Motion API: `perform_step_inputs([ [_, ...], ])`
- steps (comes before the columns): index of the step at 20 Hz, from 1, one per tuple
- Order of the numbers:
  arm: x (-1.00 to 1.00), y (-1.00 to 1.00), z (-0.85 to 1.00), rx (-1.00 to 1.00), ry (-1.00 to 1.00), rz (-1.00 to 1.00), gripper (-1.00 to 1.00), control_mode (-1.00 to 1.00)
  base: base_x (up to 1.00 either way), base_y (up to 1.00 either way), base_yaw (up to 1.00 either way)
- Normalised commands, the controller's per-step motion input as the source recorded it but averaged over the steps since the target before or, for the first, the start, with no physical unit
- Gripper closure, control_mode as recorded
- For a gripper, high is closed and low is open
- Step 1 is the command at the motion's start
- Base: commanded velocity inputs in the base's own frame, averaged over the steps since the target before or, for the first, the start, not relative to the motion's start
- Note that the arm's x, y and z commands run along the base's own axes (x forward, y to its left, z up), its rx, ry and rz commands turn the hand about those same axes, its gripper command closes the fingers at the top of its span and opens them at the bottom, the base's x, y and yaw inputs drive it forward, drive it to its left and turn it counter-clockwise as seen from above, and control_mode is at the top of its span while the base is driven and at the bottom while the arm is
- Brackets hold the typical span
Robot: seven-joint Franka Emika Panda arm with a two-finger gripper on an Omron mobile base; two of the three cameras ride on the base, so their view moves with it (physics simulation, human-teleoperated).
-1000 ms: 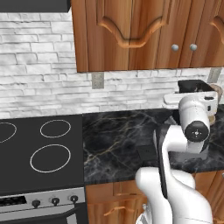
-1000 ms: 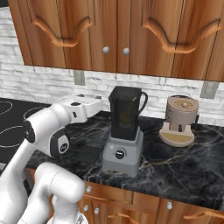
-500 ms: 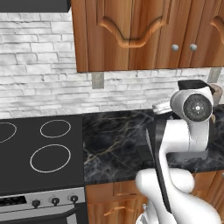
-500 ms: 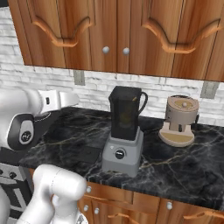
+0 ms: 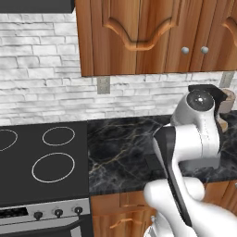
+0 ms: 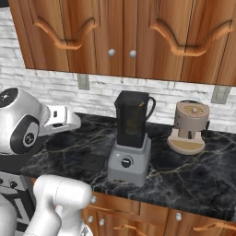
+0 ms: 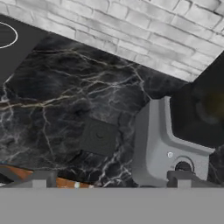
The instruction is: Grab the onion and lemon from the fridge, place them in the blender, close the lid, and turn on the blender to create a marinade.
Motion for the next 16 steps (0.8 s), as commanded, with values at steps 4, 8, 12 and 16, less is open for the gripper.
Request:
perform_step_inputs([
  [4, 0.14, 0.1, -0.78, 0.13, 0.32, 0.02, -1.0, -1.0, 0.0, 0.0, 0.0],
  [8, 0.32, 0.04, -0.59, 0.12, 0.3, 0.0, -1.0, -1.0, 0.0, 0.0, 0.0],
  [12, 0.33, -0.03, -0.44, 0.1, 0.14, -0.03, -1.0, -1.0, 0.0, 0.0, 0.0],
  [16, 0.42, -0.11, -0.4, 0.07, 0.07, -0.01, -1.0, -1.0, 0.0, 0.0, 0.0],
])
